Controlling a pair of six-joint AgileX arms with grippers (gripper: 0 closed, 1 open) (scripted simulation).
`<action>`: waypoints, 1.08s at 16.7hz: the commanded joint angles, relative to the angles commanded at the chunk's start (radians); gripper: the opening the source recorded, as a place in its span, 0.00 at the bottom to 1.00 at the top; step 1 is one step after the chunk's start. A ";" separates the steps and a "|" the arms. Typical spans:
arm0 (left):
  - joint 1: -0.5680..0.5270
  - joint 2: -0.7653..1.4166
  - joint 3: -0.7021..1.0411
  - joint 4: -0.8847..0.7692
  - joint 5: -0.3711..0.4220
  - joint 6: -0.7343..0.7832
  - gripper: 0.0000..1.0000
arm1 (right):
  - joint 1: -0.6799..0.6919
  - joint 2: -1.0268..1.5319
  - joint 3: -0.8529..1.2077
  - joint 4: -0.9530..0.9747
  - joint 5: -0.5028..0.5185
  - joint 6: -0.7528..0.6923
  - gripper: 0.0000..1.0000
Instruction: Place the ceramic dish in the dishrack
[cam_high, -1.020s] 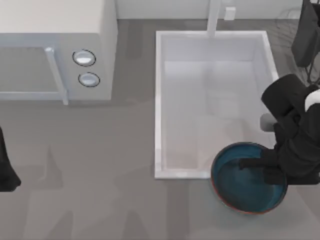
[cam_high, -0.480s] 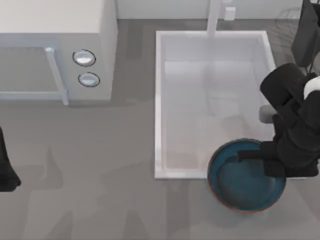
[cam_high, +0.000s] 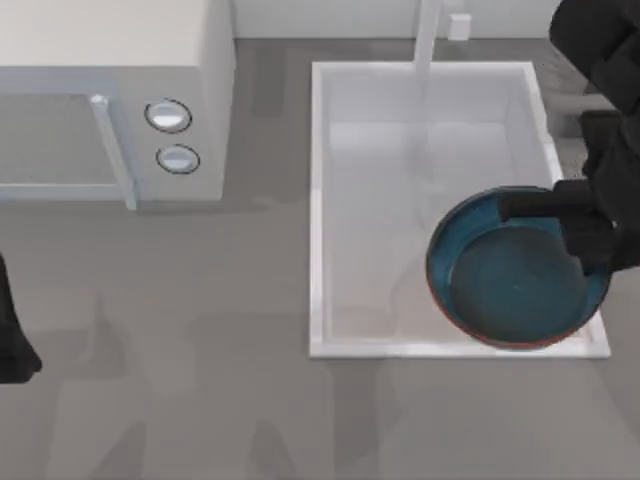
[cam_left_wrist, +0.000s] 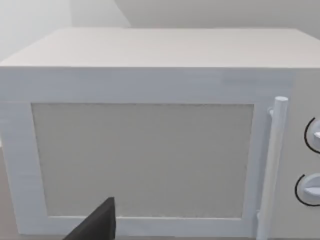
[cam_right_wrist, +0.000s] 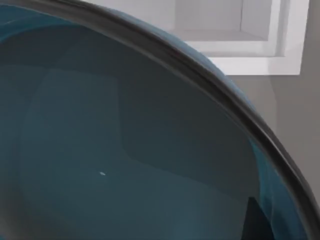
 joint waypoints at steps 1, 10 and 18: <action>0.000 0.000 0.000 0.000 0.000 0.000 1.00 | -0.001 -0.012 0.054 -0.058 0.000 -0.002 0.00; 0.000 0.000 0.000 0.000 0.000 0.000 1.00 | -0.003 -0.050 0.181 -0.186 -0.003 -0.009 0.00; 0.000 0.000 0.000 0.000 0.000 0.000 1.00 | -0.305 -0.202 0.075 0.163 -0.178 -0.123 0.00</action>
